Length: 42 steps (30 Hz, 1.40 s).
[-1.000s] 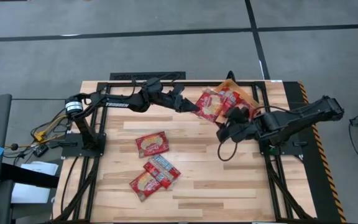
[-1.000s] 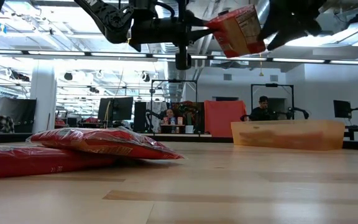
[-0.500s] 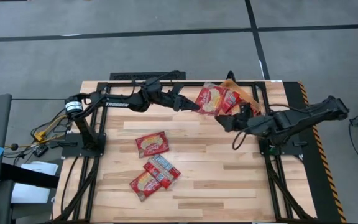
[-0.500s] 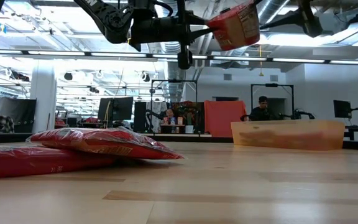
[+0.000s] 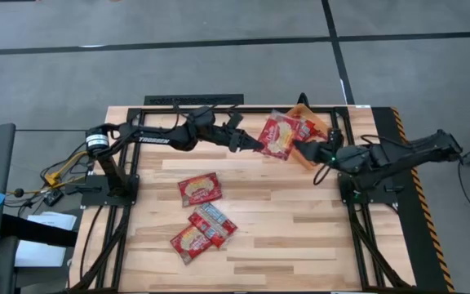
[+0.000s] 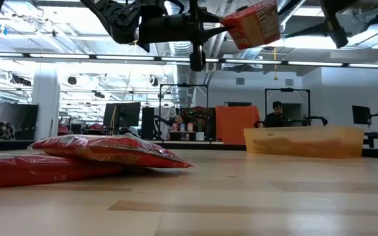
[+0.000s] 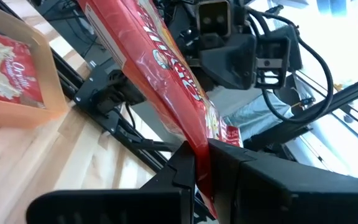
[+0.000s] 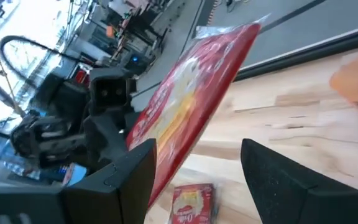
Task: Sort popcorn bags into baskets
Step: Put the red popcorn bag into the orange bin
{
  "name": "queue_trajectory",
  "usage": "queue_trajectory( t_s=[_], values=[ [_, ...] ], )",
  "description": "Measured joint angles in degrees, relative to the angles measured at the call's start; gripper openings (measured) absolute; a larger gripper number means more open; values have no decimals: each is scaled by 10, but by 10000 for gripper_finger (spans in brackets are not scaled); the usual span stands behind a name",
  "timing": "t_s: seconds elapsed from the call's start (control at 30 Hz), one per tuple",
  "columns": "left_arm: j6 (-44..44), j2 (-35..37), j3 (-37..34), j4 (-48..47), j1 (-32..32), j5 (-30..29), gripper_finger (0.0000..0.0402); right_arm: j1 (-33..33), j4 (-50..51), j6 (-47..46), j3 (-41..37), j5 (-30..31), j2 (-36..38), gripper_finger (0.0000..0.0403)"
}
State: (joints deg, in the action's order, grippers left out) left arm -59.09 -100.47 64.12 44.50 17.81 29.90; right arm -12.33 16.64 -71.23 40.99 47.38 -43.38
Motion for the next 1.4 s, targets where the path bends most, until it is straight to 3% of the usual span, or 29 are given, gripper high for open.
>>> queue_trajectory(
  t_s=[0.3, 0.4, 0.57, 0.7, 0.9, 1.1, 1.23, 1.4],
  values=[
    [8, 0, 0, -3, -4, -8, 10, 74, -104, 53, -24, -103, -27, 238],
    [12, 0, 0, -16, -4, -8, 10, 84, -122, 55, -23, -121, -37, 193],
    [14, 1, 0, -33, -4, -8, 11, 91, -124, 45, -24, -127, -53, 83],
    [29, 1, 0, -53, -4, -7, 36, 91, -126, 36, -24, -127, -57, 17],
    [24, 1, 1, -64, 9, 23, 137, 91, -135, 33, -24, -95, -48, 31],
    [-45, 1, 1, -61, 70, 131, 238, 126, -101, 55, -23, -53, -9, 16],
    [-77, 1, 1, -52, 92, 152, 273, 167, -39, 46, -23, -56, 14, 25],
    [-91, 2, 1, -34, 95, 158, 282, 220, 94, -4, -23, -57, 20, 28]
  ],
)
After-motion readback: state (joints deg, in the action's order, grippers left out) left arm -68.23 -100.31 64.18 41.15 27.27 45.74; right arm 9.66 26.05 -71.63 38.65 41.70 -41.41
